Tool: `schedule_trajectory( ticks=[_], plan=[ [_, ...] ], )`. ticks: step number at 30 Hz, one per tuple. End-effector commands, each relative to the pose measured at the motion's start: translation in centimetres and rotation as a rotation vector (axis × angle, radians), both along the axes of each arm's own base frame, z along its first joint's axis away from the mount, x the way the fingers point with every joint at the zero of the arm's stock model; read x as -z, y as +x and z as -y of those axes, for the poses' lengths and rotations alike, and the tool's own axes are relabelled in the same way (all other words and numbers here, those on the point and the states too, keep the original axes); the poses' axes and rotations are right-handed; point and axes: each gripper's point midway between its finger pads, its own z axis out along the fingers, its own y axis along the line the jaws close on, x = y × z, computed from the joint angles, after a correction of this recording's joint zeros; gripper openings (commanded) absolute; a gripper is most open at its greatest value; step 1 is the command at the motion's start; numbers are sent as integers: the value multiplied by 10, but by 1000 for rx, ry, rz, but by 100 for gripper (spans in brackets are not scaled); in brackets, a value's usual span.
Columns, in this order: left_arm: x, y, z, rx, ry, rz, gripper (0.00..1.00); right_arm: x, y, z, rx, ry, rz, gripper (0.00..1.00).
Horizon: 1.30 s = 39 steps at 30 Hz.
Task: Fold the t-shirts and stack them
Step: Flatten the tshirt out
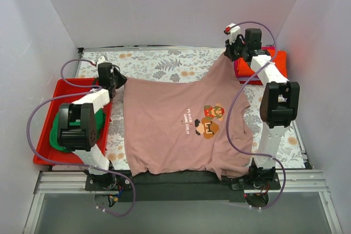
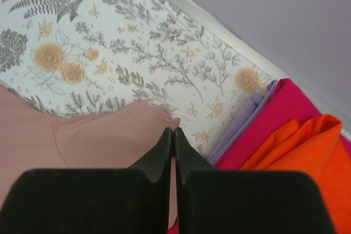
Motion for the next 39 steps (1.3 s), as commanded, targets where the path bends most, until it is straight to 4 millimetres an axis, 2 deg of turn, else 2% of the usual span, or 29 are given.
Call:
schedule_trajectory(
  ticks=[1, 3, 4, 8, 10, 13, 15, 18, 20, 23, 26, 27, 28, 29, 30, 31, 32, 33, 34, 35, 38, 39],
  plan=[
    [-56, 30, -18, -22, 69, 146, 0, -86, 27, -1, 18, 48, 221, 1],
    [-62, 34, -18, -17, 76, 155, 0, -94, 30, -2, 20, 59, 237, 1],
    [-61, 35, -34, -42, 80, 153, 0, -96, 31, -1, 25, 71, 236, 1],
    [-68, 41, -40, -36, 80, 168, 0, -110, 29, -3, 29, 97, 251, 1],
    [-81, 45, -36, -3, 71, 191, 0, -122, 22, -6, 18, 108, 264, 1],
    [-97, 47, -35, 11, 72, 221, 0, -156, 7, -7, -2, 121, 320, 1],
    [-107, 44, -34, 13, 74, 238, 0, -173, -4, -10, -20, 130, 339, 1],
    [-119, 38, -36, 11, 87, 261, 0, -183, -21, -12, -37, 137, 346, 1],
    [-119, 38, -37, 15, 94, 259, 0, -179, -30, -13, -44, 144, 330, 1],
    [-102, 41, -39, 19, 96, 227, 0, -150, -43, -21, -80, 172, 248, 1],
    [-82, 49, -44, 9, 97, 192, 0, -125, -42, -26, -93, 180, 198, 1],
    [-77, 53, -48, 3, 101, 182, 0, -109, -35, -26, -90, 180, 171, 1],
    [-67, 56, -51, 0, 101, 163, 0, -105, -33, -28, -91, 181, 167, 1],
    [-69, 60, -54, -5, 105, 167, 0, -95, -26, -27, -82, 178, 151, 1],
    [-58, 63, -58, -7, 110, 144, 0, -88, -20, -26, -77, 176, 145, 1],
    [-61, 68, -60, -8, 112, 152, 0, -86, -15, -25, -68, 171, 152, 1],
    [-56, 70, -61, -7, 115, 140, 0, -82, -12, -24, -64, 169, 148, 1],
    [-46, 74, -62, -4, 117, 120, 0, -73, -7, -24, -60, 167, 136, 1],
    [-50, 79, -63, -4, 119, 130, 0, -74, -3, -23, -55, 165, 142, 1],
    [-40, 82, -62, 3, 114, 111, 0, -68, 1, -24, -54, 164, 135, 1],
    [-40, 91, -63, 10, 115, 113, 0, -67, 7, -23, -47, 163, 141, 1],
    [-32, 93, -61, 20, 112, 99, 0, -66, 8, -23, -44, 161, 141, 1]
  ],
)
